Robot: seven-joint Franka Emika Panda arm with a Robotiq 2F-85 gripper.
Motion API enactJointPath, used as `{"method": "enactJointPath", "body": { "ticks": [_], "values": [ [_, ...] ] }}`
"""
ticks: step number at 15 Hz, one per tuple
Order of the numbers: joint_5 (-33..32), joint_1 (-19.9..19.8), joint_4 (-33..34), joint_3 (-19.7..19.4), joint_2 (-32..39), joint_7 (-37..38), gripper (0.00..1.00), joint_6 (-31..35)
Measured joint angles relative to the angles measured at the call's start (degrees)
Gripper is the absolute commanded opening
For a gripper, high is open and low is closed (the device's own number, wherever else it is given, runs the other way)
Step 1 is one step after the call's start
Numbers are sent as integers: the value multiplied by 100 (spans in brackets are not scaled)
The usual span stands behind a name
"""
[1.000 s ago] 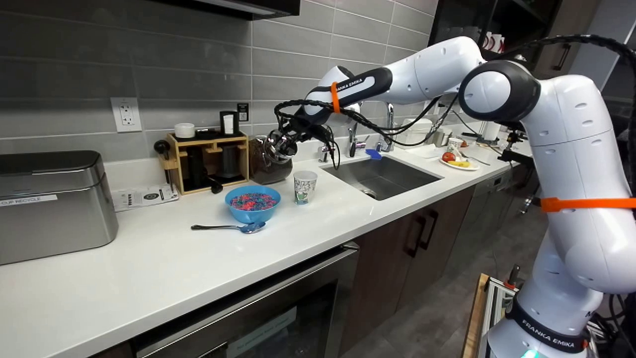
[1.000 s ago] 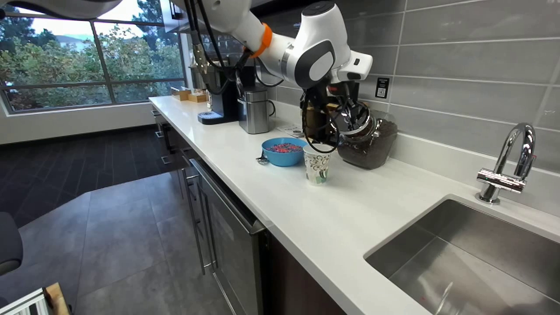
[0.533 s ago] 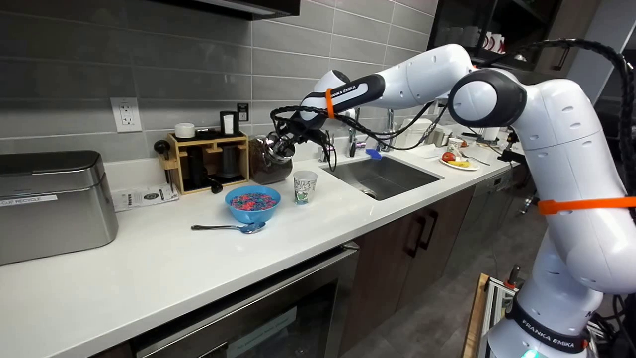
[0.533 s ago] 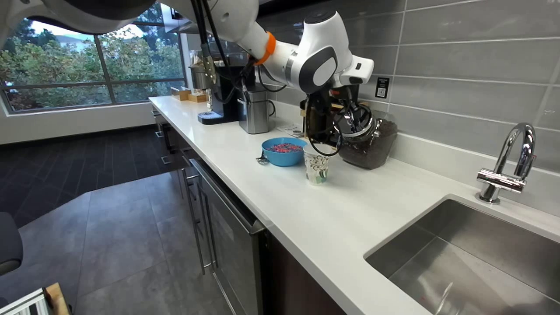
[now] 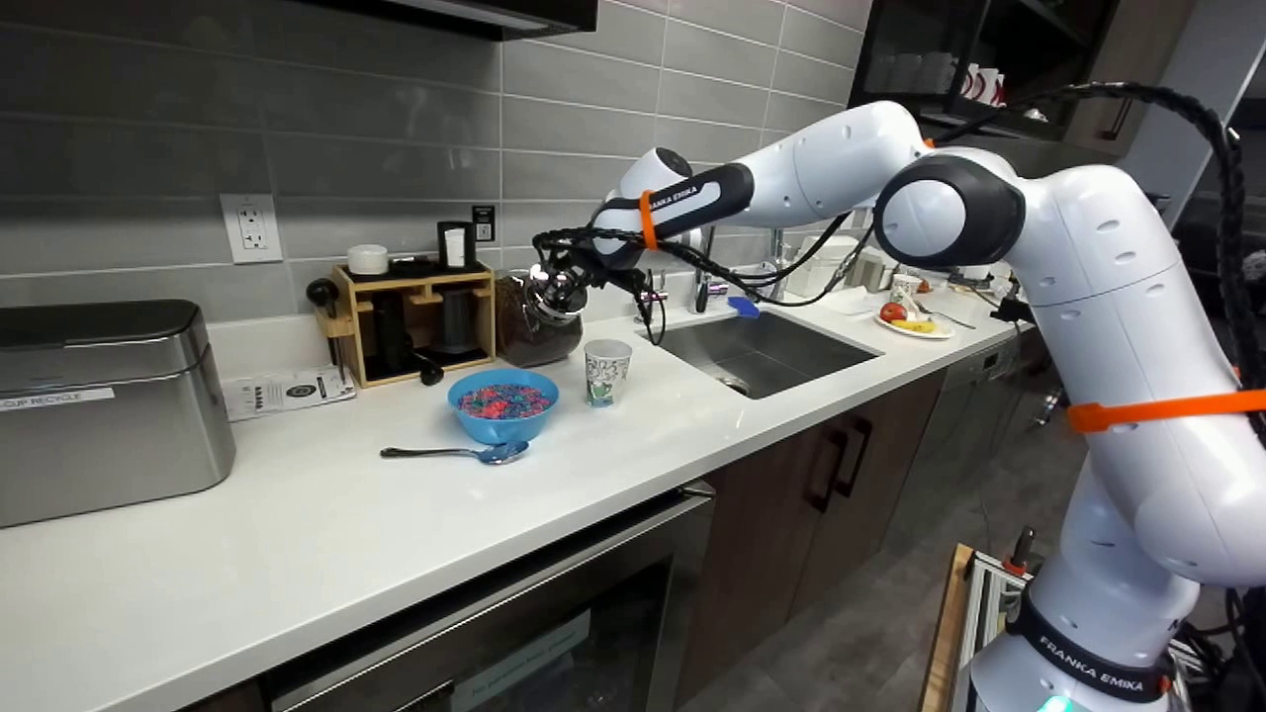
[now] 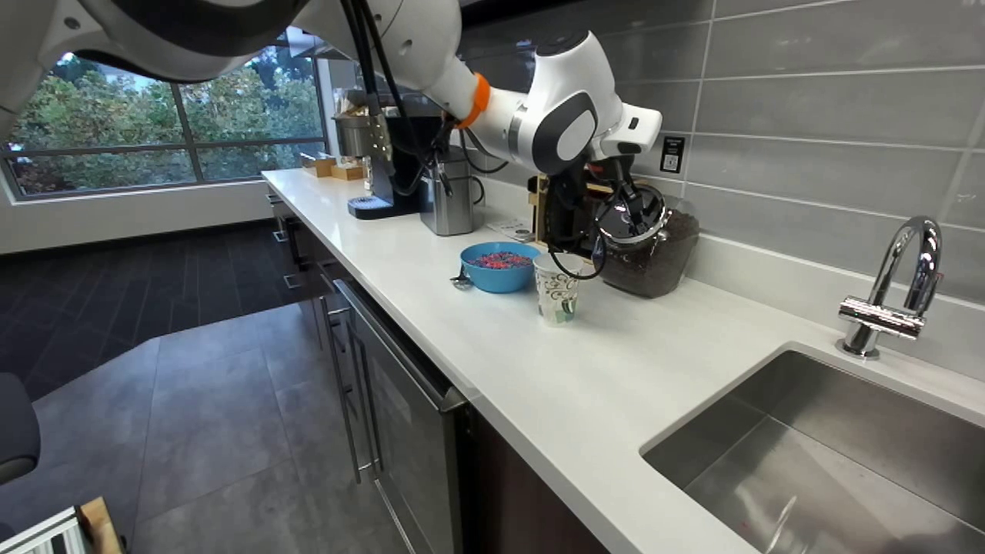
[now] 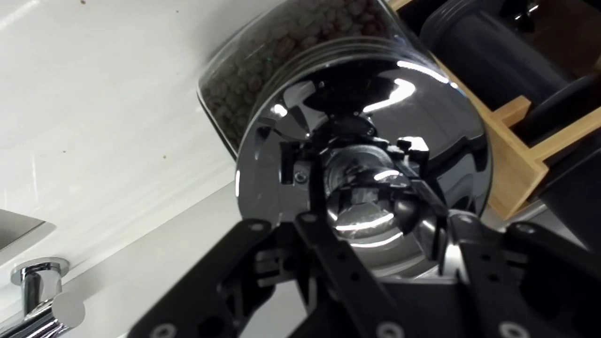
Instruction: Place the lid on the jar
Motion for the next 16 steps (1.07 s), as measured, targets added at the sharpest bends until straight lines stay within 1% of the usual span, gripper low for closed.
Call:
{"method": "enactJointPath", "body": {
  "ticks": [4,16],
  "values": [
    [-43,87,80,-110,93,169,21,0],
    [-98,207,156,-222,224,391,21,0]
  ]
}}
